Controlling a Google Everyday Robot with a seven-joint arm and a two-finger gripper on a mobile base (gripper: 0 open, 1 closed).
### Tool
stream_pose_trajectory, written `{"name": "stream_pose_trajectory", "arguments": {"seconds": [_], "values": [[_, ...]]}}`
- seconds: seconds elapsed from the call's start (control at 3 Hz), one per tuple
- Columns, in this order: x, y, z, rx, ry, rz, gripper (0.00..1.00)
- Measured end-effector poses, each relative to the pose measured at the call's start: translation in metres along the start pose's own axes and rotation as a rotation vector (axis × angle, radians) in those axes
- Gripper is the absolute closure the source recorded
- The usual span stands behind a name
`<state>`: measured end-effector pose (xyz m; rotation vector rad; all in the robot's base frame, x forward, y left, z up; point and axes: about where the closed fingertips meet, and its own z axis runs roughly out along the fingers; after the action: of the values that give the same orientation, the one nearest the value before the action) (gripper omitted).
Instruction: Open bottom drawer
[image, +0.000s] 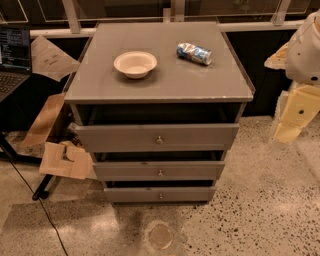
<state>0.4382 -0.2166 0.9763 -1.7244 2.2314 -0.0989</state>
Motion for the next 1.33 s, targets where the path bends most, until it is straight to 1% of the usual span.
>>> {"name": "stream_pose_trajectory", "arguments": {"seconds": [0.33, 0.67, 1.0, 1.33], "values": [[0.000, 0.000, 0.000, 0.000, 0.000, 0.000, 0.00], [0.004, 0.006, 0.017, -0.007, -0.050, 0.019, 0.00], [0.017, 0.020, 0.064, -0.026, -0.149, 0.086, 0.00], [0.031, 0.028, 0.118, -0.046, -0.249, 0.152, 0.00]]}}
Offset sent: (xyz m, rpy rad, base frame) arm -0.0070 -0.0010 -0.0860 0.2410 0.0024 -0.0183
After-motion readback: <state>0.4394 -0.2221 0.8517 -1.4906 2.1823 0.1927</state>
